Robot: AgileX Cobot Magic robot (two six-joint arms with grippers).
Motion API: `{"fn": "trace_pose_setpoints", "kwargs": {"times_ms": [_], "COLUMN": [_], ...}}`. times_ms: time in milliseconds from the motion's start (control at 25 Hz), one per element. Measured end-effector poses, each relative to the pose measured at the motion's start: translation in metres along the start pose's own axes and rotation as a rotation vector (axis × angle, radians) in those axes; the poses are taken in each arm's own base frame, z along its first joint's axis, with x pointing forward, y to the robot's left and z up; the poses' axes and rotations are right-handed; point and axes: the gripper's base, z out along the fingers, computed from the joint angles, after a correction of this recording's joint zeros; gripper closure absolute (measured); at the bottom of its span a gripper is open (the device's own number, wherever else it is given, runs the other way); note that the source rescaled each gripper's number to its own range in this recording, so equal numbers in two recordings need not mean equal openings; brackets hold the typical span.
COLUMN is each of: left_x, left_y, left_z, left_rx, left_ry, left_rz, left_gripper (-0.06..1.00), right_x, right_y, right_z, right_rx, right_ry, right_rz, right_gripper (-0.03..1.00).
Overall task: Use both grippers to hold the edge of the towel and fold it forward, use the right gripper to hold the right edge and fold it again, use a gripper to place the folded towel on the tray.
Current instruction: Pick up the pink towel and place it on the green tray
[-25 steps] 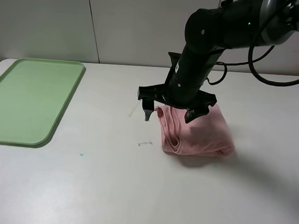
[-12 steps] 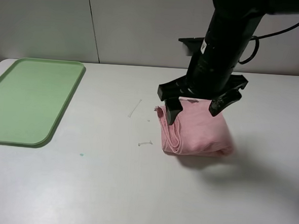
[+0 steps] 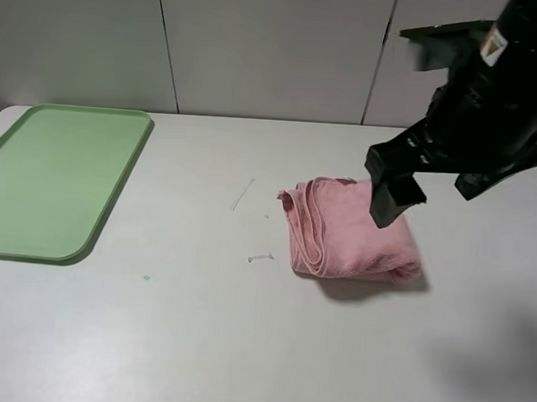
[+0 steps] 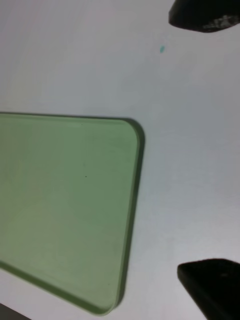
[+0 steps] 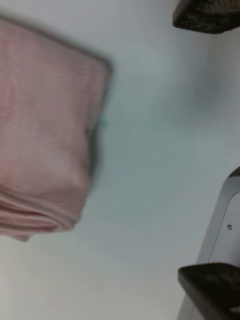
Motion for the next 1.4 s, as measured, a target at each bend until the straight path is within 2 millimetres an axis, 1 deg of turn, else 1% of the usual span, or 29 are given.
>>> {"fn": "trace_pose_setpoints", "kwargs": {"times_ms": [240, 520, 760, 800, 880, 1040, 1160, 1400], "left_x": [0.0, 0.0, 0.0, 0.0, 0.0, 0.0, 0.0, 0.0], "left_y": [0.0, 0.0, 0.0, 0.0, 0.0, 0.0, 0.0, 0.0], "left_z": [0.0, 0.0, 0.0, 0.0, 0.0, 0.0, 0.0, 0.0], "left_rx": [0.0, 0.0, 0.0, 0.0, 0.0, 0.0, 0.0, 0.0], "left_ry": [0.0, 0.0, 0.0, 0.0, 0.0, 0.0, 0.0, 0.0], "left_rz": [0.0, 0.0, 0.0, 0.0, 0.0, 0.0, 0.0, 0.0], "left_gripper": [0.05, 0.05, 0.05, 0.05, 0.05, 0.05, 0.05, 0.05], "right_x": [0.049, 0.112, 0.165, 0.165, 0.183, 0.21, 0.224, 0.241], "right_y": [-0.011, -0.025, -0.037, -0.037, -0.04, -0.046, -0.051, -0.054], "right_z": [-0.025, -0.044, -0.057, -0.057, -0.059, -0.058, -0.054, -0.038], "right_rx": [-0.017, -0.044, -0.079, -0.079, -0.091, -0.105, -0.071, 0.064], "right_ry": [-0.087, -0.218, -0.391, -0.391, -0.454, -0.554, -0.617, -0.737], "right_rz": [0.002, 0.009, 0.019, 0.019, 0.022, 0.04, 0.111, 0.229], "right_gripper": [-0.03, -0.03, -0.03, -0.03, -0.03, -0.03, -0.03, -0.03]}}
